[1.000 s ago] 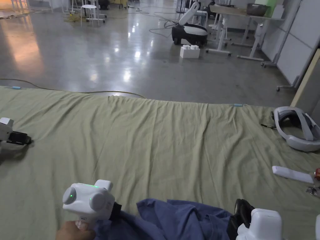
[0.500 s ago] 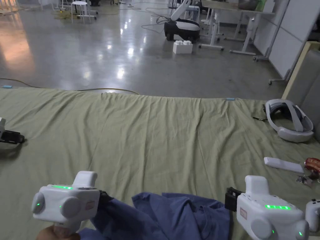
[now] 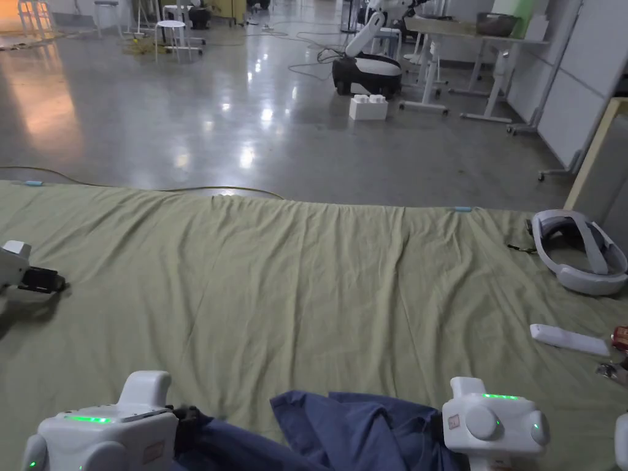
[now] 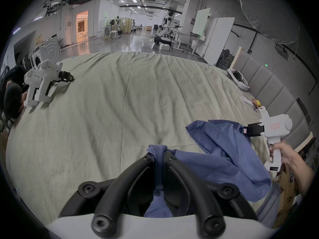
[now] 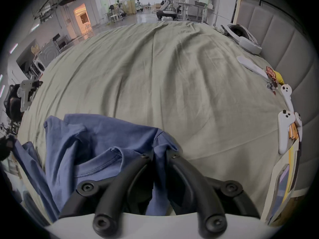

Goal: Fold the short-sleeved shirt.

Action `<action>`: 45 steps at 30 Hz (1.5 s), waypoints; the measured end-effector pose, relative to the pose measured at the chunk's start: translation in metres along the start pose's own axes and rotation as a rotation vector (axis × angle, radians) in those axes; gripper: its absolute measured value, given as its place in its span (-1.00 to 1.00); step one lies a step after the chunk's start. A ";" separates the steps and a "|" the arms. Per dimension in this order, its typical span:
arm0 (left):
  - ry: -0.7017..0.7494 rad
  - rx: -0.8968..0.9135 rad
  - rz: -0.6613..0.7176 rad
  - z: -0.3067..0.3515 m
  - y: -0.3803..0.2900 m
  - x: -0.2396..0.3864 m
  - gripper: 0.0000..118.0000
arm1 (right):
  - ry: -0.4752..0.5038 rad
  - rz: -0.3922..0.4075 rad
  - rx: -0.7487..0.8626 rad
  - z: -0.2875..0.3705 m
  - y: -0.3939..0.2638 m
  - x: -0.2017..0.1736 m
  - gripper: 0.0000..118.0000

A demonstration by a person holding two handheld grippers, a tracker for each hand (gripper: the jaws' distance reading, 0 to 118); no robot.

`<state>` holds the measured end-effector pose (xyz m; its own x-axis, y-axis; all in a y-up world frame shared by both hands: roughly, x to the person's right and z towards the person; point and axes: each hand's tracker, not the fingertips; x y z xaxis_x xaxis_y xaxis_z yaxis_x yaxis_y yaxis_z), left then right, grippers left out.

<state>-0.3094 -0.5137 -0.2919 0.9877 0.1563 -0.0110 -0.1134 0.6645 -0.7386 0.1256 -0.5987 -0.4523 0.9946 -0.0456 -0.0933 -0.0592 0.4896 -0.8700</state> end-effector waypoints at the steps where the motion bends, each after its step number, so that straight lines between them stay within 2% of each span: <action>1: 0.002 -0.005 0.003 0.003 -0.001 0.001 -0.81 | -0.018 0.007 -0.005 0.004 -0.002 -0.003 -0.79; 3: 0.004 -0.010 0.009 0.010 -0.006 0.005 -0.81 | -0.023 0.039 0.027 0.011 -0.006 -0.005 -0.86; 8: 0.006 0.015 0.024 0.023 0.009 0.005 -0.81 | -0.015 0.119 0.233 0.058 -0.012 -0.017 -0.88; 12: 0.009 0.088 0.019 0.043 0.026 0.004 -0.81 | 0.010 0.076 0.401 0.116 -0.013 -0.020 -0.88; 19: 0.035 0.213 0.000 0.091 0.065 -0.016 -0.81 | -0.020 0.077 0.617 0.205 0.003 -0.013 -0.88; 24: 0.085 0.321 0.007 0.137 0.098 -0.043 -0.81 | -0.056 0.107 0.729 0.266 0.021 -0.010 -0.88; 27: 0.101 0.375 0.038 0.165 0.123 -0.062 -0.81 | -0.068 0.080 0.798 0.298 0.033 -0.010 -0.88; 35: 0.179 0.452 0.060 0.206 0.165 -0.118 -0.81 | -0.083 0.052 0.872 0.353 0.062 0.005 -0.88; 40: 0.219 0.454 0.080 0.224 0.159 -0.116 -0.81 | -0.126 0.090 0.882 0.366 0.068 0.008 -0.88; 45: 0.221 0.438 0.122 0.216 0.154 -0.116 -0.81 | -0.126 0.065 0.864 0.363 0.070 0.010 -0.88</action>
<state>-0.4646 -0.2716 -0.2587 0.9583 0.1251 -0.2570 -0.2174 0.9028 -0.3711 0.1623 -0.2486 -0.3383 0.9966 0.0769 -0.0311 -0.0814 0.9786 -0.1890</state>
